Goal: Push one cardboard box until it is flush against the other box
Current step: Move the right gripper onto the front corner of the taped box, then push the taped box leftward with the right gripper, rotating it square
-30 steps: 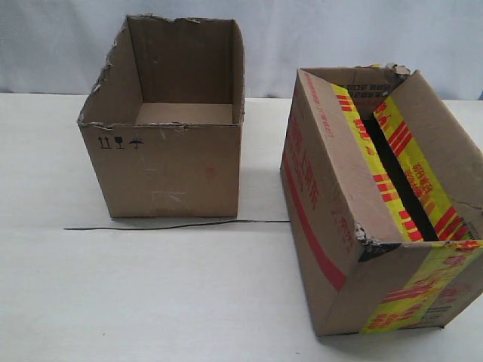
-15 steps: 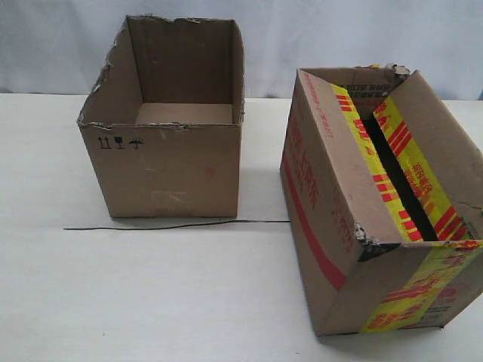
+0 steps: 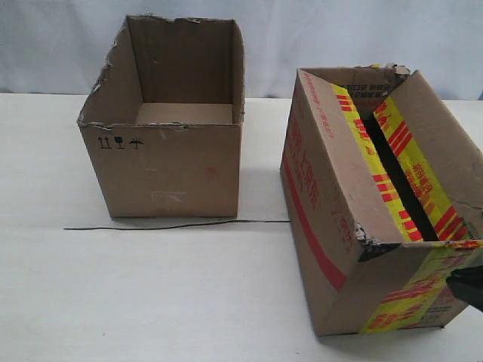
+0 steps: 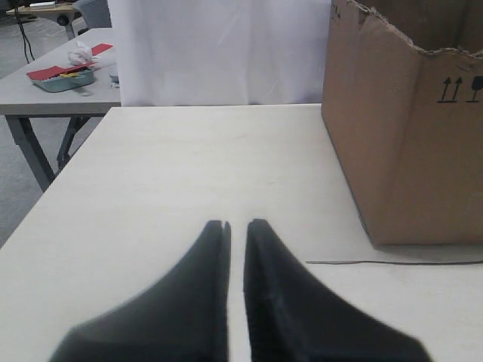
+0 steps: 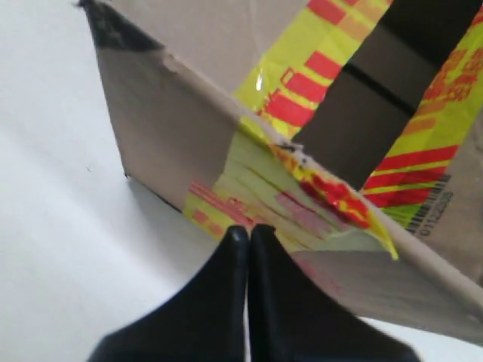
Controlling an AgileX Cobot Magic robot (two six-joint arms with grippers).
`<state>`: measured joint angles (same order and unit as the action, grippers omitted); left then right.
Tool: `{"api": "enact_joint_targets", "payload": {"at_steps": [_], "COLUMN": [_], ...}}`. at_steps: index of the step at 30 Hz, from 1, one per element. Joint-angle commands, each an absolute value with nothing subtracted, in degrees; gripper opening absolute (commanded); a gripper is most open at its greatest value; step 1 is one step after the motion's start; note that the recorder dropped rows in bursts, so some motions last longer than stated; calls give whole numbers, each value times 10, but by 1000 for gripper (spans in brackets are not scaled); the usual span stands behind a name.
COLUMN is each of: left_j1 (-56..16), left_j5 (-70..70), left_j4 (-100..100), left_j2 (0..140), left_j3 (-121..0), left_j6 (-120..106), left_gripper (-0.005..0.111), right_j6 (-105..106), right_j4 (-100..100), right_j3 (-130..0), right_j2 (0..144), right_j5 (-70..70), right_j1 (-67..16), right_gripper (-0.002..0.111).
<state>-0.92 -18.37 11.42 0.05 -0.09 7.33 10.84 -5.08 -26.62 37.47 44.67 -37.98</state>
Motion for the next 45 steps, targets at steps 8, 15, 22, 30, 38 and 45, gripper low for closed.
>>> {"api": "enact_joint_targets", "payload": {"at_steps": [8,15,22,30,38,45], "left_j1": [-14,-14,-14,-14,-14,-14], "left_j5": [-177,-177,-177,-177,-177,-177], "left_j4": [109,109,109,109,109,109], "left_j2": [0,0,0,0,0,0], "left_j3": [0,0,0,0,0,0], "left_j6": [76,76,76,76,76,76], "left_gripper": [0,0,0,0,0,0], "right_j6": [-75,-95,-98,-108,-206,-223], "right_j4": [-218,-234,-233,-245,-316,-320], "right_j3": [-320,-360,-403,-447,-471,-473], "right_j2": [553,637,698,739,762,779], "right_j5": [468,455,420,405,387,384], "right_j1": [-421,-421,-421,-421,-421,-421], "right_gripper": [0,0,0,0,0,0]}}
